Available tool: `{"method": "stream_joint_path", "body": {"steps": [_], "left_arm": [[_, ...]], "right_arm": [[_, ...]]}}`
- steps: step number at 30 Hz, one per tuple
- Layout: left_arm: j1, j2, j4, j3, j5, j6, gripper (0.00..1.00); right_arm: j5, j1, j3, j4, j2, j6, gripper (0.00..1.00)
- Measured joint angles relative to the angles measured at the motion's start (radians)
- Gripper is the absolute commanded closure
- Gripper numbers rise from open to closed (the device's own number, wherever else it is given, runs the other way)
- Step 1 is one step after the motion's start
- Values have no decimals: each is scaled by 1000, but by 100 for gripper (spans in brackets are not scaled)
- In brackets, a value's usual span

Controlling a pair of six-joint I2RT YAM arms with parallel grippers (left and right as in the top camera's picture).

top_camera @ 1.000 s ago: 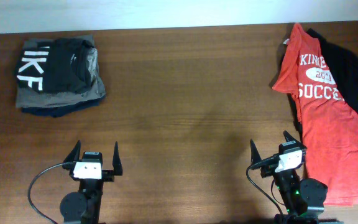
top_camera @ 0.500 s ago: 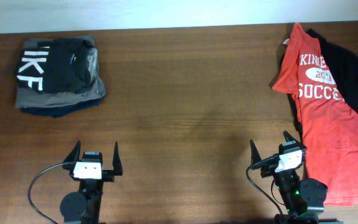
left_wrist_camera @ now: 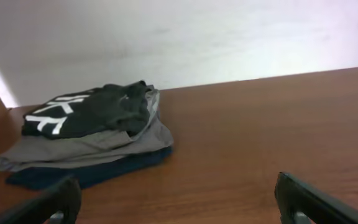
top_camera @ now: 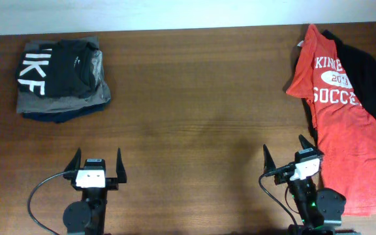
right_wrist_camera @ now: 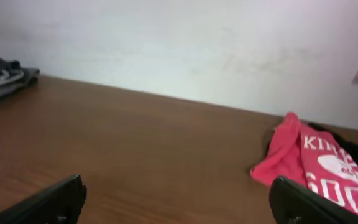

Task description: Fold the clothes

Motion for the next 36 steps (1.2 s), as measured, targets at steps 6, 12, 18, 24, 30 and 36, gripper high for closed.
{"method": "stream_joint_path", "body": {"steps": [6,12,18,24,30,36], "left_arm": [[1,0,141,-2,124,0,1],[1,77,171,81,244,0,1],[2,449,180,401,343,1,1],[2,918,65,753,464,3,1],[2,1371,-328,1186,557,16,1],[2,1593,-451,1365,598,19,1]], "right_arm": [[-11,0,31,-24,24,59,1],[-13,0,306,-141,216,74,2],[16,0,731,-386,583,45,1],[47,0,1131,-660,955,-23,1],[45,0,1404,-843,1240,-49,2],[31,0,1426,-852,1369,-52,1]]}}
